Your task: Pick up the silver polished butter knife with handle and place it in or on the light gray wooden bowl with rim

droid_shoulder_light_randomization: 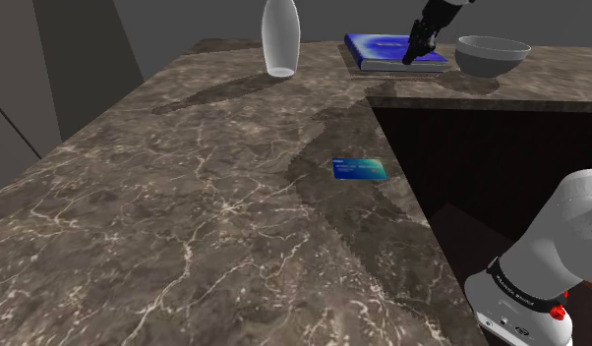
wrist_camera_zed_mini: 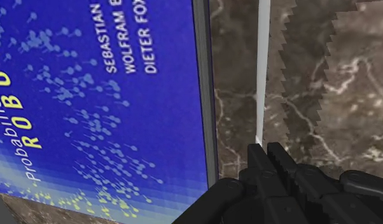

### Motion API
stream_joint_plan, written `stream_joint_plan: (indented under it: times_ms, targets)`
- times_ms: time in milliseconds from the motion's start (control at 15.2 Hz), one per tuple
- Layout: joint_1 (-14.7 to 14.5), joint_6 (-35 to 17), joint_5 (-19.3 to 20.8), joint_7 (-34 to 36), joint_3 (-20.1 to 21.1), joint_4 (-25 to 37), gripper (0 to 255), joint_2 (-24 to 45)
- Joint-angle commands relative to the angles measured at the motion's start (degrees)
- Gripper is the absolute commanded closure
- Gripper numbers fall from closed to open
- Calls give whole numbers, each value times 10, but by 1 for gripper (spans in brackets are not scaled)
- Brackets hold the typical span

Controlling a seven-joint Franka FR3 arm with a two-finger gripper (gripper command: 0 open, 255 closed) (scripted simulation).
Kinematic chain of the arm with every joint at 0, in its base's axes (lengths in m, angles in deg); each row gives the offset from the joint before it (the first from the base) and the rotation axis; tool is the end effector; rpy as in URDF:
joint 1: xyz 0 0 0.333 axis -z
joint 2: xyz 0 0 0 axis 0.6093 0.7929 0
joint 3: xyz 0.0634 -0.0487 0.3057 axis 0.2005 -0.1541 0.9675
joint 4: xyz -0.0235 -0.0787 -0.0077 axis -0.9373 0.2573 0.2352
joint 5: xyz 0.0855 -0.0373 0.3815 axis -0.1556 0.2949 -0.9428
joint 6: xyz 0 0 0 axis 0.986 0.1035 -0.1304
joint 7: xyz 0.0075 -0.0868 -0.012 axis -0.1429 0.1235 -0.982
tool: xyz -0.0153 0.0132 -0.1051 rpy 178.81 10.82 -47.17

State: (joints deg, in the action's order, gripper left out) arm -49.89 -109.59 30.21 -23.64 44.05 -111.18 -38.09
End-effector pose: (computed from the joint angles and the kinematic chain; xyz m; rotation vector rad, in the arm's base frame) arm 0.4565 -0.1372 0.6120 2.6128 1.2693 0.4703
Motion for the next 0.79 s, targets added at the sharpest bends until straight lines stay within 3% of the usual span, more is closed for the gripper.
stream_joint_plan:
  times_ms: [0,726]
  targets:
    - [-1,15,-1,0,1,15,255,0]
    - [-7,99,-11,-5,5,115,255,17]
